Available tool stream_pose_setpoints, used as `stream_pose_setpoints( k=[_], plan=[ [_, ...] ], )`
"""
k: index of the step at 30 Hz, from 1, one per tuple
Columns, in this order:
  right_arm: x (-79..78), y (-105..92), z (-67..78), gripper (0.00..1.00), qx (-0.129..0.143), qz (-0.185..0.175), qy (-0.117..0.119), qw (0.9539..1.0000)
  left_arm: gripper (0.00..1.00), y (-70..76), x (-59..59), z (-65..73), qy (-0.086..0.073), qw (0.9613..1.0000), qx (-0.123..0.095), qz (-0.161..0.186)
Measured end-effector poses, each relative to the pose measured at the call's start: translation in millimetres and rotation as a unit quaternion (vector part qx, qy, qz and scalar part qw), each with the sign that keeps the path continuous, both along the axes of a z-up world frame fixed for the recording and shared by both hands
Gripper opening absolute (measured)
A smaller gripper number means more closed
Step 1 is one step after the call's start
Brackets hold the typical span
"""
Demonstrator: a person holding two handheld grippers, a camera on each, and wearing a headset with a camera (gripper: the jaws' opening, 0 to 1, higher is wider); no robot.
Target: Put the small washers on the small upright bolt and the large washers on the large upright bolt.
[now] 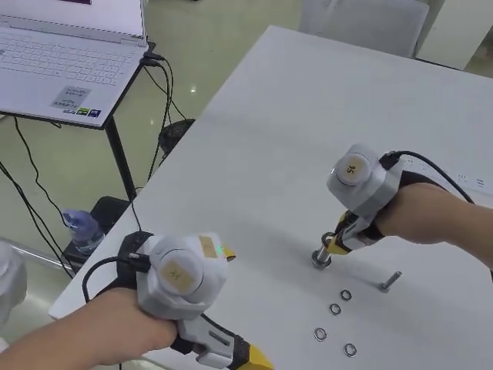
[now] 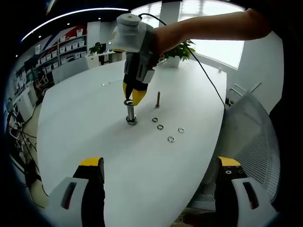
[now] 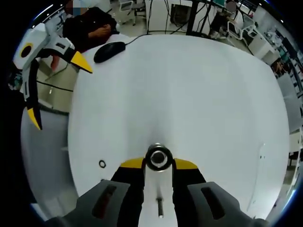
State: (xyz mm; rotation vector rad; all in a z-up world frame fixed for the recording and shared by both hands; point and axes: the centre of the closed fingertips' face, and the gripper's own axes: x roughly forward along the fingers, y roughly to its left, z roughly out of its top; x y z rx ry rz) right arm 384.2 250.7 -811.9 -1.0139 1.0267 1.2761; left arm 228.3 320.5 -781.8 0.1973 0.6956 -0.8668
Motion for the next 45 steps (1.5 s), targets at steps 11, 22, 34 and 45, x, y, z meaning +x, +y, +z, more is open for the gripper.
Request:
stream_pose_setpoints(
  k=[11, 22, 34, 45],
  plan=[
    [-3.5, 1.2, -10.9, 0.22, -0.013, 0.005, 0.005, 0.9999, 0.99, -0.1, -0.7, 0.2, 0.001, 1.0, 0.003, -0.005],
    [-10.4, 2.5, -24.7, 0.22, -0.026, 0.011, 0.01, 0.9996, 0.97, 1.0, -3.9, 0.2, -0.002, 0.9999, 0.012, -0.011],
    [-10.3, -0.2, -41.9, 0.22, -0.037, 0.01, 0.012, 0.9992, 0.95, 4.9, -8.2, -0.4, 0.002, 0.9999, 0.01, -0.004],
    [-9.9, 0.2, -44.5, 0.22, -0.045, 0.016, 0.011, 0.9988, 0.93, 8.6, -11.5, -3.4, 0.005, 0.9999, 0.013, -0.001]
  ],
)
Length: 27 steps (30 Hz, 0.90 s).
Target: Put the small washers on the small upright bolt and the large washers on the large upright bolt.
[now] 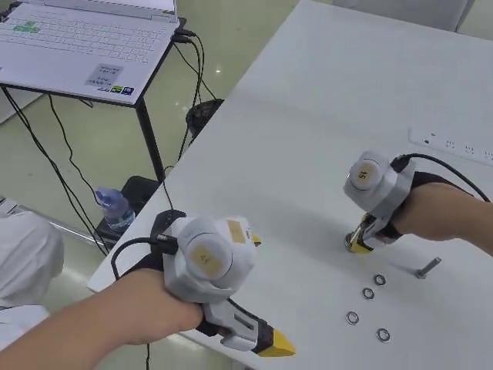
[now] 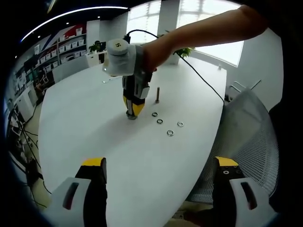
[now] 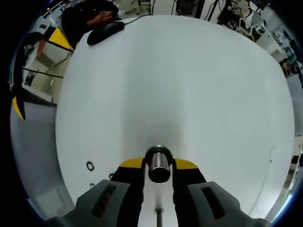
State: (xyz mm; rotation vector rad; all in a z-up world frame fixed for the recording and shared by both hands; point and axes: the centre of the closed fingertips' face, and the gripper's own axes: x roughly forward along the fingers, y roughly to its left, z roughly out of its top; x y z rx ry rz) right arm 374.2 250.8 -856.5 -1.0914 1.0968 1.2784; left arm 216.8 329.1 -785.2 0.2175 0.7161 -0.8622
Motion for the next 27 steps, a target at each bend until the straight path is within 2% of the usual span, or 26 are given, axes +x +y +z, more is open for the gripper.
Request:
stream_pose_setpoints(
  k=[14, 20, 27],
  plan=[
    [0.3, 2.1, 0.1, 0.24, 0.002, 0.021, -0.001, 0.9998, 0.9, -2.1, -1.6, 1.2, 0.004, 1.0, -0.003, -0.004],
    [-0.3, 6.0, -0.7, 0.35, 0.014, 0.025, -0.002, 0.9996, 0.9, -1.9, -2.8, 1.7, 0.003, 1.0, -0.003, -0.002],
    [4.2, 4.1, 4.9, 0.36, 0.022, 0.025, -0.001, 0.9995, 0.9, -2.5, -4.8, -0.5, 0.007, 1.0, -0.003, -0.004]
  ],
)
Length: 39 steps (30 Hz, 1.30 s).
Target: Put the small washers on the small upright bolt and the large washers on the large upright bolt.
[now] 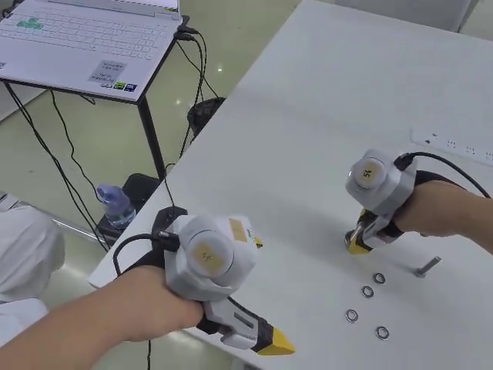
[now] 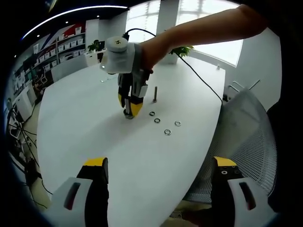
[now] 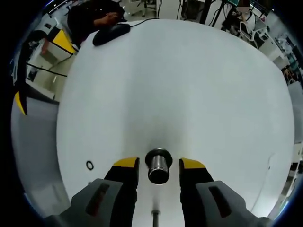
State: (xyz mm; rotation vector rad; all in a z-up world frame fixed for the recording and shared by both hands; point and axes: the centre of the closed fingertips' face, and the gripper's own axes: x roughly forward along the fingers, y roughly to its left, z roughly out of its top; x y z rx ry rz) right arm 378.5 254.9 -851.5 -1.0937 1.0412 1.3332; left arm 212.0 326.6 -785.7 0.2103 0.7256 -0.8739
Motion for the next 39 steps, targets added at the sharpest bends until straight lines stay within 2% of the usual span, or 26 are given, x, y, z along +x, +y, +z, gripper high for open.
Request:
stream_pose_setpoints(
  k=[9, 15, 18, 26, 32, 39],
  plan=[
    [0.3, -10.9, 17.4, 0.38, 0.006, 0.005, -0.01, 0.9999, 0.9, -1.0, 3.5, 3.7, -0.003, 1.0, -0.001, -0.004],
    [-0.8, -17.5, 35.5, 0.38, 0.016, 0.008, -0.017, 0.9997, 0.9, -0.3, 2.7, 4.0, -0.002, 0.9999, 0.005, -0.008],
    [-0.4, -23.1, 41.8, 0.37, 0.021, 0.012, -0.022, 0.9995, 0.9, -0.9, 4.1, 8.1, -0.005, 1.0, 0.0, -0.006],
    [-3.5, -38.7, 50.0, 0.37, 0.027, 0.017, -0.024, 0.9992, 0.9, -1.5, 3.8, 9.1, -0.007, 0.9999, 0.005, -0.008],
    [-12.4, -48.1, 56.8, 0.37, 0.044, 0.019, -0.021, 0.9986, 0.89, -5.4, 1.7, 11.3, -0.007, 0.9998, 0.008, -0.015],
    [-22.5, -56.2, 54.6, 0.37, 0.053, 0.032, -0.016, 0.998, 0.89, -5.9, 4.0, 12.6, -0.008, 0.9998, 0.01, -0.016]
  ],
)
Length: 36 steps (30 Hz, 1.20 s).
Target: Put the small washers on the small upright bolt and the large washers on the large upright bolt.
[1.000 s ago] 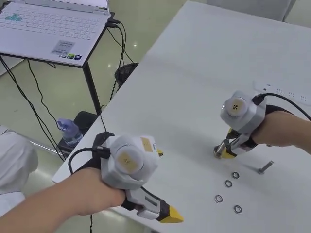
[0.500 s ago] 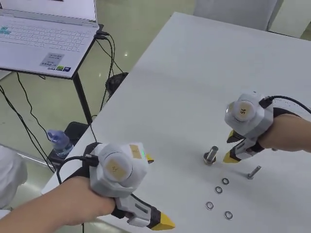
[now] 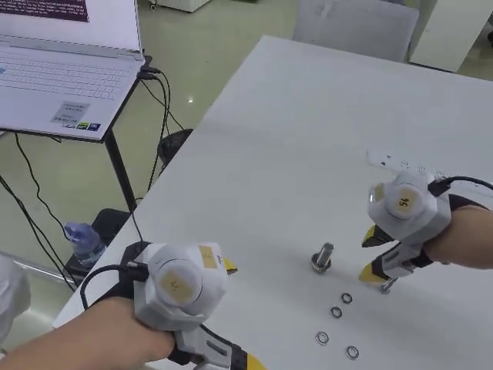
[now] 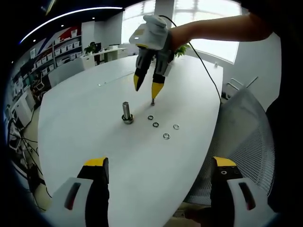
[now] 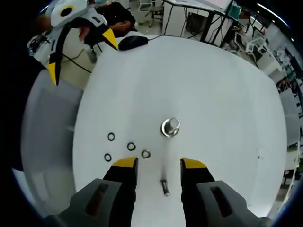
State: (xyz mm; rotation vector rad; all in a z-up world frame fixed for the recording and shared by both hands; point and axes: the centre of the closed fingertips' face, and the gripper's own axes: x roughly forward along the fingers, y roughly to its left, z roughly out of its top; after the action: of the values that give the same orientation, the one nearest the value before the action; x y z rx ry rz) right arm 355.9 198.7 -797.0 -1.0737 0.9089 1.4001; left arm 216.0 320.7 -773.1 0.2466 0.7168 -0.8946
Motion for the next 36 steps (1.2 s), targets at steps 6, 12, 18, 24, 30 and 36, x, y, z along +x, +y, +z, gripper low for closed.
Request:
stream_pose_setpoints(
  k=[6, 12, 18, 24, 30, 36],
  plan=[
    [-11.5, -1.6, -8.6, 0.37, 0.003, 0.007, 0.005, 1.0, 0.89, -1.2, 1.3, -2.1, 0.0, 1.0, 0.001, -0.003],
    [-19.4, -1.5, -23.3, 0.36, 0.0, 0.008, 0.011, 0.9999, 0.89, -1.7, 1.6, -3.4, 0.001, 1.0, -0.003, -0.005],
    [-21.8, 1.7, -37.0, 0.35, -0.001, 0.011, 0.018, 0.9998, 0.89, -1.7, -0.7, -4.6, 0.001, 0.9999, 0.004, -0.014],
    [-18.7, -0.7, -58.1, 0.33, -0.012, 0.023, 0.008, 0.9996, 0.89, -1.9, -0.9, -2.7, 0.001, 0.9999, 0.0, -0.012],
    [-17.2, 1.5, -69.3, 0.31, -0.013, 0.02, 0.01, 0.9997, 0.88, -5.9, -1.6, -3.6, 0.003, 0.9999, -0.001, -0.016],
    [-16.7, 0.2, -78.6, 0.28, -0.021, 0.016, 0.013, 0.9996, 0.88, -4.6, -2.4, -5.7, 0.005, 0.9998, 0.003, -0.018]
  ],
)
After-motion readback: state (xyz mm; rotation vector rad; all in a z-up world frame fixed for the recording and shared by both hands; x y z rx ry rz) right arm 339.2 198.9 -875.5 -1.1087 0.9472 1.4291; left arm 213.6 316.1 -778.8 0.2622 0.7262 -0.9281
